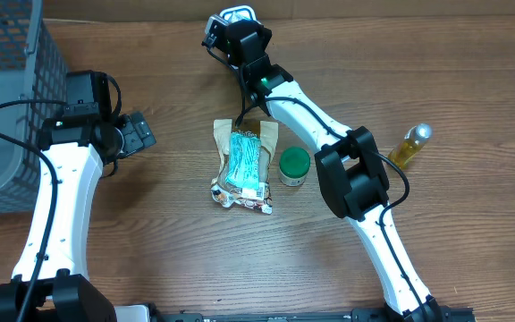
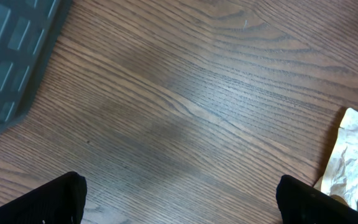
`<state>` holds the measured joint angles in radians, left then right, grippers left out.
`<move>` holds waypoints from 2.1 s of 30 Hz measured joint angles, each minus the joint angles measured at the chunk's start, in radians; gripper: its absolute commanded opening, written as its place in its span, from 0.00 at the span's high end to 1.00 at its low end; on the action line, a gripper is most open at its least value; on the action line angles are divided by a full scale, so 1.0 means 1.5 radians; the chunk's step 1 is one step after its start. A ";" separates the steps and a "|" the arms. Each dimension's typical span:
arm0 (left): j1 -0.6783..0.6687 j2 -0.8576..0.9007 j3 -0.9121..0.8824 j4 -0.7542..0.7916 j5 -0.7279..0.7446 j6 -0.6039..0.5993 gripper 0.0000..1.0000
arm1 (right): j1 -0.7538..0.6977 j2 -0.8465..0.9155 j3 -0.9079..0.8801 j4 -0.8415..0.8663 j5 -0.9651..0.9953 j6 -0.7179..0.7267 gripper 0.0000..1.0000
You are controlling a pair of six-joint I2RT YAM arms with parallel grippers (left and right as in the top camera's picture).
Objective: Scan the item barcode
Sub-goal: 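Carry the wipes pack up to the white scanner window, then move the wipes pack away from the scanner toward the table's right side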
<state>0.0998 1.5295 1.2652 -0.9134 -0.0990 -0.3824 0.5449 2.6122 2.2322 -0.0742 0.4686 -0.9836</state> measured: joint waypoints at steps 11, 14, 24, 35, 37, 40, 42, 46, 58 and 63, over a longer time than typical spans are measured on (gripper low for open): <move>0.000 0.000 0.000 0.000 0.000 0.000 0.00 | 0.001 0.000 0.000 0.069 0.023 -0.013 0.96; 0.000 0.000 0.000 0.000 0.000 0.000 0.00 | 0.001 0.000 0.000 0.064 0.015 -0.013 0.96; 0.000 0.000 0.000 0.000 0.000 0.000 0.00 | -0.002 0.000 0.000 0.040 -0.031 -0.003 0.96; 0.000 0.000 0.000 0.000 0.000 0.000 0.00 | -0.005 -0.048 -0.001 0.029 0.026 0.121 0.96; 0.000 0.000 0.000 0.000 0.000 0.000 0.00 | -0.004 -0.087 -0.003 -0.037 0.032 0.162 0.96; 0.000 0.000 0.000 0.000 0.000 0.000 0.00 | -0.005 -0.176 -0.004 -0.171 0.038 0.253 0.96; 0.000 0.000 0.000 0.001 0.000 0.000 0.00 | -0.005 -0.241 -0.003 -0.274 0.036 0.326 0.96; 0.000 0.000 0.000 0.000 0.000 0.000 0.01 | -0.016 -0.343 0.007 -0.507 0.017 0.464 0.96; 0.000 0.000 0.000 0.000 0.000 0.000 0.00 | -0.158 -0.299 -0.006 -1.025 -0.188 0.731 0.96; 0.000 0.000 0.000 0.000 0.000 0.000 0.00 | -0.201 -0.296 -0.037 -1.051 -0.212 0.772 0.96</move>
<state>0.0998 1.5295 1.2652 -0.9134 -0.0990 -0.3824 0.2432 2.1685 2.1769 -1.6512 0.1505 0.1741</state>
